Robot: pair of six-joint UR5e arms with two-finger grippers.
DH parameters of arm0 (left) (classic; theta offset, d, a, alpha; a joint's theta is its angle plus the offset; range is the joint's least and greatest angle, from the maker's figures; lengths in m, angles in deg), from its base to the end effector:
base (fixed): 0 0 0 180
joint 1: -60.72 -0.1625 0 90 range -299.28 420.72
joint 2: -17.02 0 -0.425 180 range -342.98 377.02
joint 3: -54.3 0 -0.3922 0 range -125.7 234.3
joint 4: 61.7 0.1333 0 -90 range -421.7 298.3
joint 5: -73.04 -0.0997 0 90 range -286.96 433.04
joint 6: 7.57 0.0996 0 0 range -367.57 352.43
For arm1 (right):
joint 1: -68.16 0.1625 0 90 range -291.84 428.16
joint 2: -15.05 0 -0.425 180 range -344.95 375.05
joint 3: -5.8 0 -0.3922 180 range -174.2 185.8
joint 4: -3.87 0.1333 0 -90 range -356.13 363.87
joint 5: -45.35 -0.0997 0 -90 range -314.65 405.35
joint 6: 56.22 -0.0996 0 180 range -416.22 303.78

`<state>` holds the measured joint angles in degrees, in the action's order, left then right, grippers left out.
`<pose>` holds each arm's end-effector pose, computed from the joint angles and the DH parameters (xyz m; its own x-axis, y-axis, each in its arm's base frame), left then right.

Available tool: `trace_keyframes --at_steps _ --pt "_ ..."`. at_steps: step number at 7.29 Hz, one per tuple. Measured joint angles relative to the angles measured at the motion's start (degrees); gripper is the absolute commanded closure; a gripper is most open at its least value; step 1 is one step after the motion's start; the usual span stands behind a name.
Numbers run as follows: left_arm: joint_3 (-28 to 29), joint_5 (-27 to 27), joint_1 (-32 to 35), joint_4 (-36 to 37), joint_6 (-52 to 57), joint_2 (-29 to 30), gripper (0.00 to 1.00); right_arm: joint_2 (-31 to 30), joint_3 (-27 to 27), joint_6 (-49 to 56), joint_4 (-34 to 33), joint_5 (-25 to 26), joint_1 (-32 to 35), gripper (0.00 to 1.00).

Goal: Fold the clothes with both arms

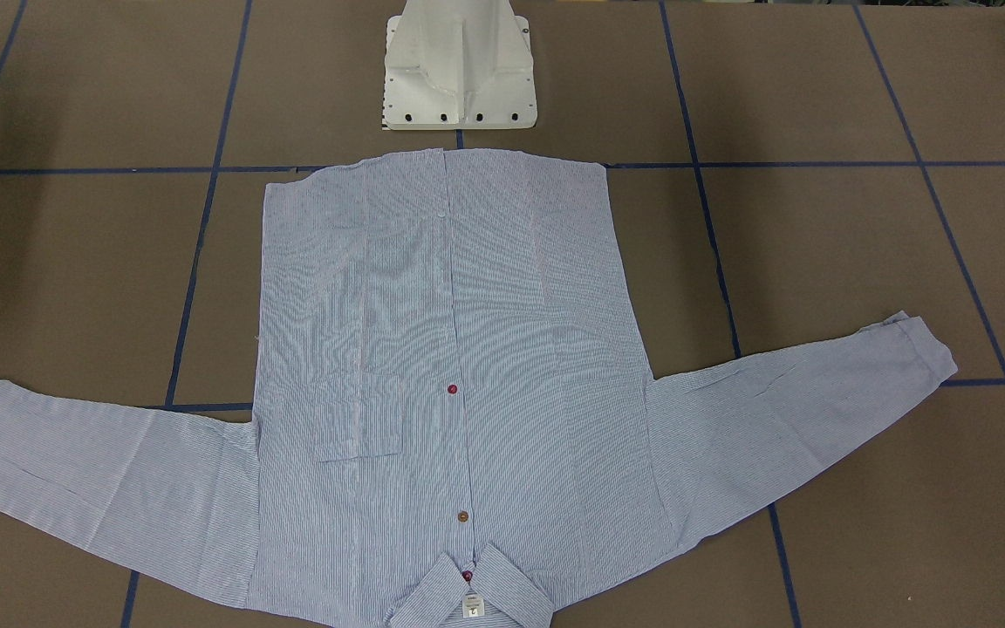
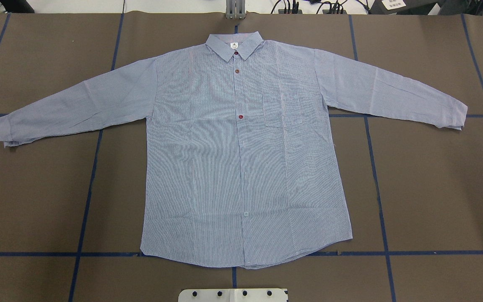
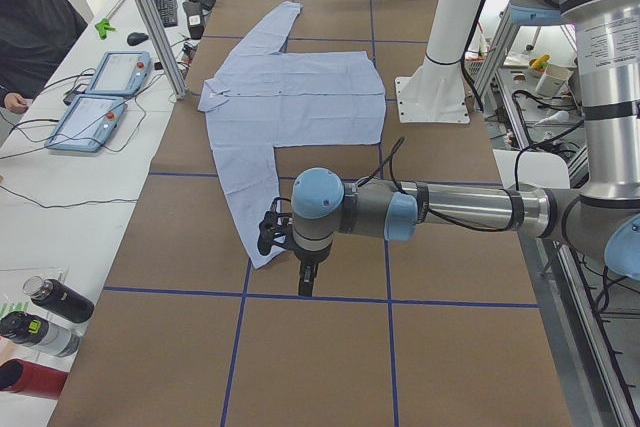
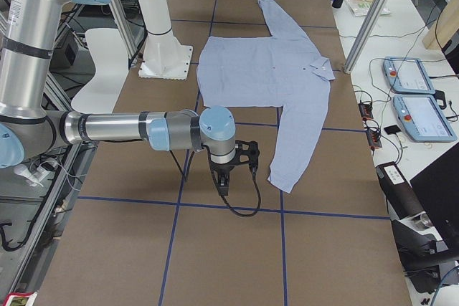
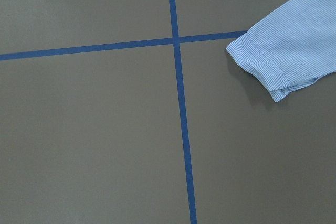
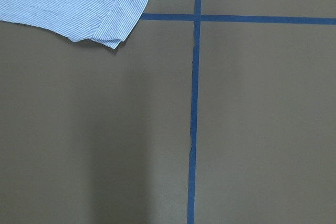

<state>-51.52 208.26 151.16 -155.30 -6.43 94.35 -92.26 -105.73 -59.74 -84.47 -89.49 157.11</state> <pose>-0.0657 -0.4052 0.6136 0.7050 0.0978 -0.7024 -0.0064 0.9913 0.1315 0.0563 -0.3722 0.5994 0.7074 -0.0240 0.7064 -0.0253 0.9979 0.0592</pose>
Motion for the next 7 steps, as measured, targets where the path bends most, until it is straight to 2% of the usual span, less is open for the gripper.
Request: trace_keyframes --at_steps 5,7 --pt "-2.82 -0.02 0.06 -0.1 -0.24 0.98 0.0 1.95 -0.51 -0.12 3.74 0.37 -0.72 0.0" --pt "-2.94 0.46 0.22 -0.87 0.06 2.03 0.0 5.07 -0.52 -2.65 4.35 0.39 -3.62 0.0"
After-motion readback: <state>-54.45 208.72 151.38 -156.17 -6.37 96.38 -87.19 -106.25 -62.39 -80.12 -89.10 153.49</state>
